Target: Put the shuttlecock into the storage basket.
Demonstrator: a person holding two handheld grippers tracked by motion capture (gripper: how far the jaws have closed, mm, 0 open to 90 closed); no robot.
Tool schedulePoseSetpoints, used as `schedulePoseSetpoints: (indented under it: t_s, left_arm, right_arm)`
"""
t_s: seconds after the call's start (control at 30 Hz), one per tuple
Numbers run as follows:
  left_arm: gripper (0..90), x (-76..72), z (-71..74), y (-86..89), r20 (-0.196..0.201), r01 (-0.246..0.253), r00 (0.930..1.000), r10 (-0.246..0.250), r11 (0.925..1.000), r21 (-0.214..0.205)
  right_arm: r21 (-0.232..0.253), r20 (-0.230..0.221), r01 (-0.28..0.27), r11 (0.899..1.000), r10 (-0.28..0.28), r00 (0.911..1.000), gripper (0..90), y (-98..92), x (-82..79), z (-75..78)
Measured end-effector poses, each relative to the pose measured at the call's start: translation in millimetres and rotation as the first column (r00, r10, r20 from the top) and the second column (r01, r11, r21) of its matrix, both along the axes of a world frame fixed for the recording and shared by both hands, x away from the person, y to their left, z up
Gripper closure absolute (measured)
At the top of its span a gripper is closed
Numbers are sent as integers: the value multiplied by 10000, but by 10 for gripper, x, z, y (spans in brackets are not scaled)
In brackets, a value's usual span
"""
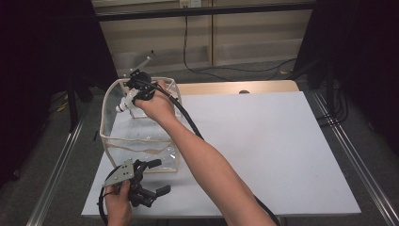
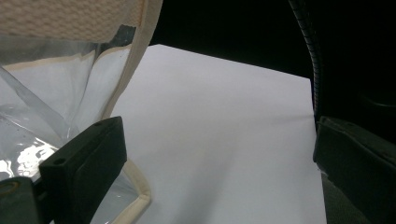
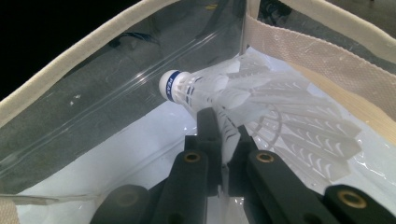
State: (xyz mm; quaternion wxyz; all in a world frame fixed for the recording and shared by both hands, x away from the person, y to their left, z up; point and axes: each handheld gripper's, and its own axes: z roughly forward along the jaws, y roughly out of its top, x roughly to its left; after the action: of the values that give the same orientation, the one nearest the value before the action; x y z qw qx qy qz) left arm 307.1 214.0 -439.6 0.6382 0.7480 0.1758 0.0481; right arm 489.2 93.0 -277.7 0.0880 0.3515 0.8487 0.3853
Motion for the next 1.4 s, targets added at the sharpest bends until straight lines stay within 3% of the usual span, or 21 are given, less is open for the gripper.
schedulePoseSetpoints:
  t_s: [1.4]
  left_arm:
    - [28, 3, -12, -14, 9, 66, 10000, -66, 9999, 122]
  right_arm:
    - [-377, -256, -210, 9991, 200, 9995, 879, 112, 67, -243]
